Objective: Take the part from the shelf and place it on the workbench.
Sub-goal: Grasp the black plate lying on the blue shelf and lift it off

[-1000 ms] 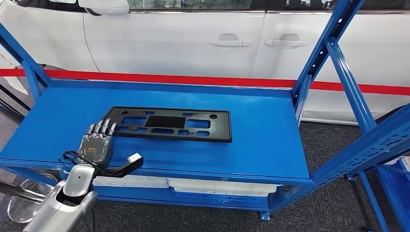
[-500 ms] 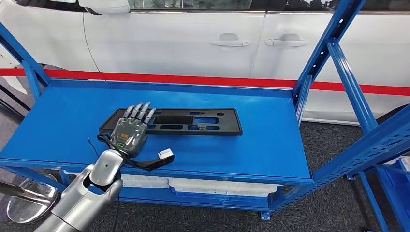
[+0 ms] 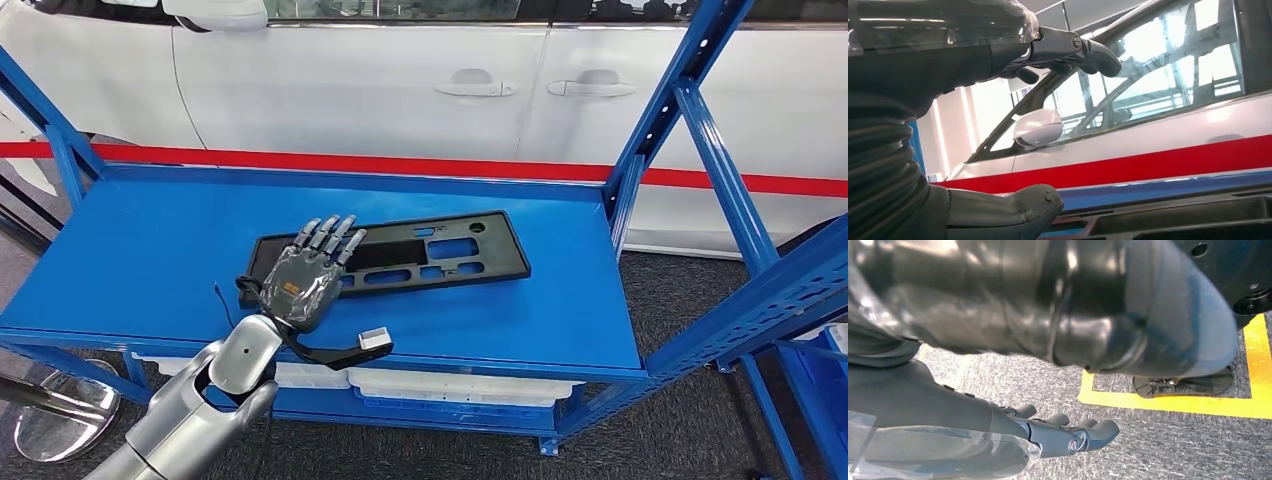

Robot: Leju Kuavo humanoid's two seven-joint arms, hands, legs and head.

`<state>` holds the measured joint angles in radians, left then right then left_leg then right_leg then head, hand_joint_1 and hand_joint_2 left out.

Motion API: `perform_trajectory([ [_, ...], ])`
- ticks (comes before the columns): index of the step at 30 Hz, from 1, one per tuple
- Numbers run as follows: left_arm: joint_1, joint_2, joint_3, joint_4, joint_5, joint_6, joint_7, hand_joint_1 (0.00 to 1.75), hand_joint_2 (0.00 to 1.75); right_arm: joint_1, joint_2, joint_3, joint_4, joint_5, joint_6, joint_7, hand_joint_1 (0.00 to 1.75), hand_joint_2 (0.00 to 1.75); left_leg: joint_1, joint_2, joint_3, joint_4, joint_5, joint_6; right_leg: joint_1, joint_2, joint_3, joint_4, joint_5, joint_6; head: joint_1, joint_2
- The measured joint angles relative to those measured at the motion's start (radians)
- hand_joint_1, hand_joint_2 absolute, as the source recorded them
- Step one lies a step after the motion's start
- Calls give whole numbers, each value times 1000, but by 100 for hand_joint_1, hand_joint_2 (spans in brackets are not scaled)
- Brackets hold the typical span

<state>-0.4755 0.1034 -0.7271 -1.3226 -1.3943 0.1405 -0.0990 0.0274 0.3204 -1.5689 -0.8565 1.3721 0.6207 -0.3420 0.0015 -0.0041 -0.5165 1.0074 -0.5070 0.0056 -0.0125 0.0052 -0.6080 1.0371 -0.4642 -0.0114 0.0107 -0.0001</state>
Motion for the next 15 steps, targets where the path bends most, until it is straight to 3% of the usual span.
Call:
perform_trajectory([
  [15, 20, 18, 28, 7, 54, -20, 24, 0, 175, 1, 0, 0, -1, -9, 6, 12, 0, 0, 0, 0, -1, 0, 0, 0, 0, 0, 0, 0, 0, 0, 0, 0],
])
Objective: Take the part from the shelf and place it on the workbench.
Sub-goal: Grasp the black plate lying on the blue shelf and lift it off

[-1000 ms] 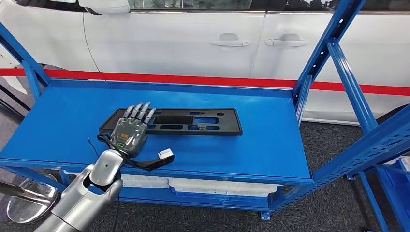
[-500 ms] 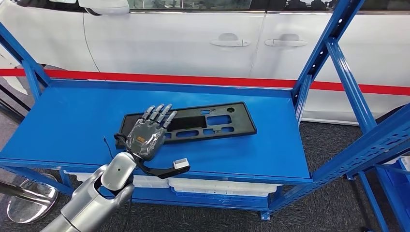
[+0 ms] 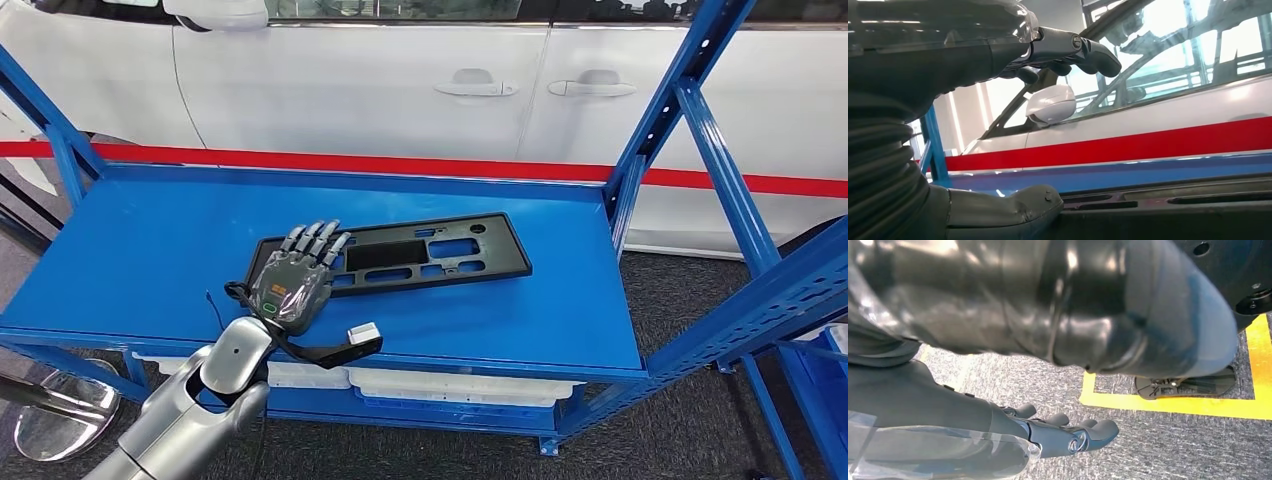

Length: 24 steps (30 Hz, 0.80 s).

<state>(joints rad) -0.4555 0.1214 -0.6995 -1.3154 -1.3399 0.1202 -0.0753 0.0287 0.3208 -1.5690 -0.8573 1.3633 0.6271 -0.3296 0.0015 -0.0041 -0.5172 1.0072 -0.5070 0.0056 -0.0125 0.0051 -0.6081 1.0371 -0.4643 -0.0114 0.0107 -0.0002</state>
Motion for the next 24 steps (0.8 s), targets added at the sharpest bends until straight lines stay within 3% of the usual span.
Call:
perform_trajectory([
  [13, 29, 1, 105, 60, 56, 21, 17, 0, 175, 0, 0, 0, -3, 4, 4, -12, 0, 0, 0, 0, 0, 0, 0, 0, 0, 0, 0, 0, 0, 0, 0, 0],
  [23, 31, 1, 136, 99, 53, 54, 7, 0, 175, 0, 1, 0, -4, 8, 4, -15, 0, 0, 0, 0, 0, 0, 0, 0, 0, 0, 0, 0, 0, 0, 0, 0],
  [24, 31, 1, 136, 101, 46, 63, 7, 0, 131, 0, 1, 0, -4, 9, 4, -15, 0, 0, 0, 0, 0, 0, 0, 0, 0, 0, 0, 0, 0, 0, 0, 0],
])
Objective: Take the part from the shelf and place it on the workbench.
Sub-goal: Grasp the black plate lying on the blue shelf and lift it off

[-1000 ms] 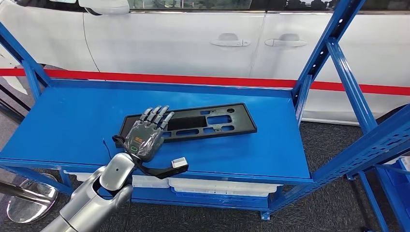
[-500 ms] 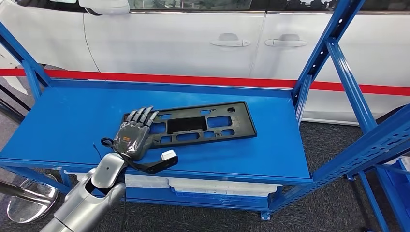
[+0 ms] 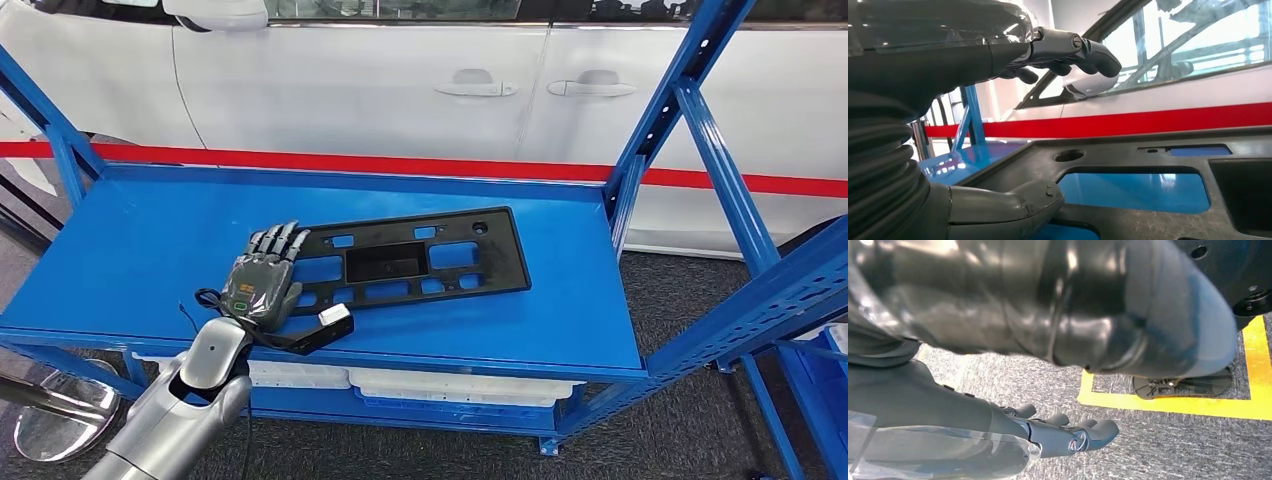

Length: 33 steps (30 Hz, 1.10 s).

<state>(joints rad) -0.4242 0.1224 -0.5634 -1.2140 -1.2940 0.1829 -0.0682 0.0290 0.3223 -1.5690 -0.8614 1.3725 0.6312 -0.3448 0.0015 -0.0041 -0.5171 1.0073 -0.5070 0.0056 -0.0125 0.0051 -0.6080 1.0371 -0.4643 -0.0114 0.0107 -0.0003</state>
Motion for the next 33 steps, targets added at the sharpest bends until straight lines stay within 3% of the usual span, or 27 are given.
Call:
perform_trajectory([
  [3, 0, 0, 0, 5, -14, 14, 4, 0, 0, 0, 1, 0, 0, 5, 0, -1, 0, 0, 0, 0, 0, 0, 0, 0, 0, 0, 0, 0, 0, 0, 0, 0],
  [24, -26, -3, 0, -4, -135, 17, 74, 0, 0, 0, 1, 0, 1, 19, -9, -2, 0, 0, 0, 0, 0, 0, 0, 0, 0, 0, 0, 0, 0, 0, 0, 0],
  [33, -57, -21, -2, -121, -173, 0, 112, 0, 0, 0, 0, 0, 8, 35, -25, -7, 0, 0, 0, 0, 0, 0, 0, 0, 0, 0, 0, 0, 0, 0, 0, 0],
])
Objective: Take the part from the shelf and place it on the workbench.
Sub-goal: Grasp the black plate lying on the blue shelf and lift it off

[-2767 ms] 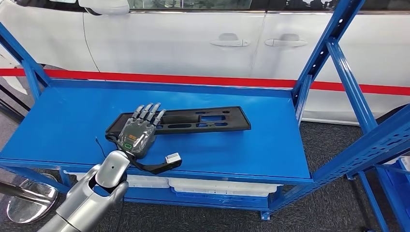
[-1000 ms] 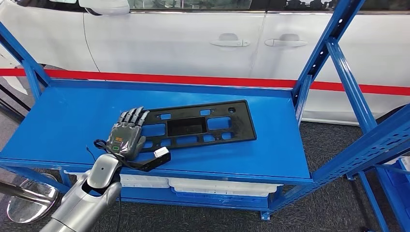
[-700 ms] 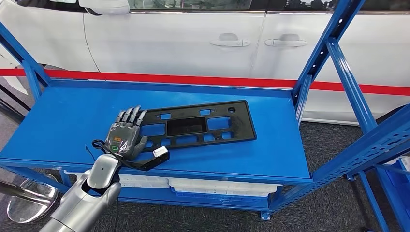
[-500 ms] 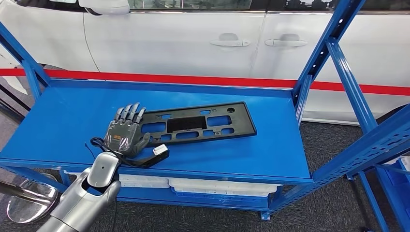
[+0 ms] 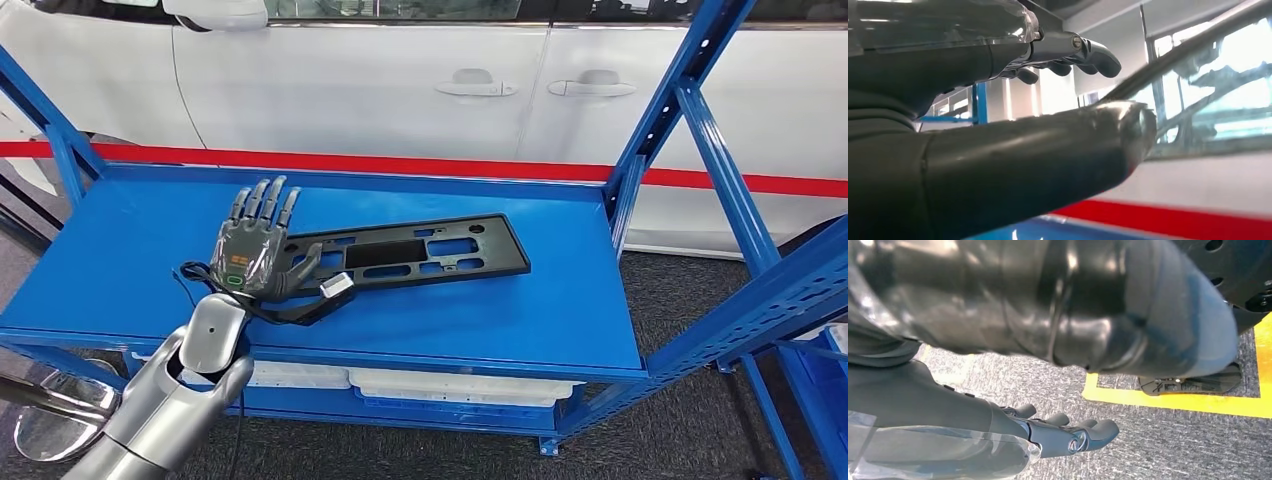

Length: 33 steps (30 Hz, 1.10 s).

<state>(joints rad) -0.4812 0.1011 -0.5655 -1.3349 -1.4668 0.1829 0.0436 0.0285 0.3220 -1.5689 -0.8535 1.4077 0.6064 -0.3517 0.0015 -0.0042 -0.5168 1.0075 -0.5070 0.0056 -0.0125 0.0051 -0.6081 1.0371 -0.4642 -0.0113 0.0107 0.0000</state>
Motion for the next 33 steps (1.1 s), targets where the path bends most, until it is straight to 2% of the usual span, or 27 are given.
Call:
perform_trajectory([
  [11, -11, -41, -31, -120, 43, 36, -46, 0, 0, -1, -4, 0, 19, 17, -16, -13, 0, 0, 0, 0, 0, 0, 0, 0, 0, 0, 0, 0, 0, 0, 0, 0],
  [26, -8, -68, -75, -137, 104, 46, -74, 0, 0, -2, -10, 1, 44, 26, -26, -20, 0, 0, 0, 0, 0, 0, 0, 0, 0, 0, 0, 0, 0, 0, 0, 0],
  [30, 9, -78, -86, -131, 153, 37, -84, 0, 175, -3, -10, 1, 46, 27, -29, -20, 0, 0, 0, 0, 0, 0, 0, 0, 0, 0, 0, 0, 0, 0, 0, 0],
  [33, 36, -93, -87, -122, 169, 30, -87, 0, 175, -3, -11, 1, 47, 27, -28, -19, 0, 0, 0, 0, 0, 0, -1, 1, 0, 0, 0, 0, 0, 0, 0, 0],
])
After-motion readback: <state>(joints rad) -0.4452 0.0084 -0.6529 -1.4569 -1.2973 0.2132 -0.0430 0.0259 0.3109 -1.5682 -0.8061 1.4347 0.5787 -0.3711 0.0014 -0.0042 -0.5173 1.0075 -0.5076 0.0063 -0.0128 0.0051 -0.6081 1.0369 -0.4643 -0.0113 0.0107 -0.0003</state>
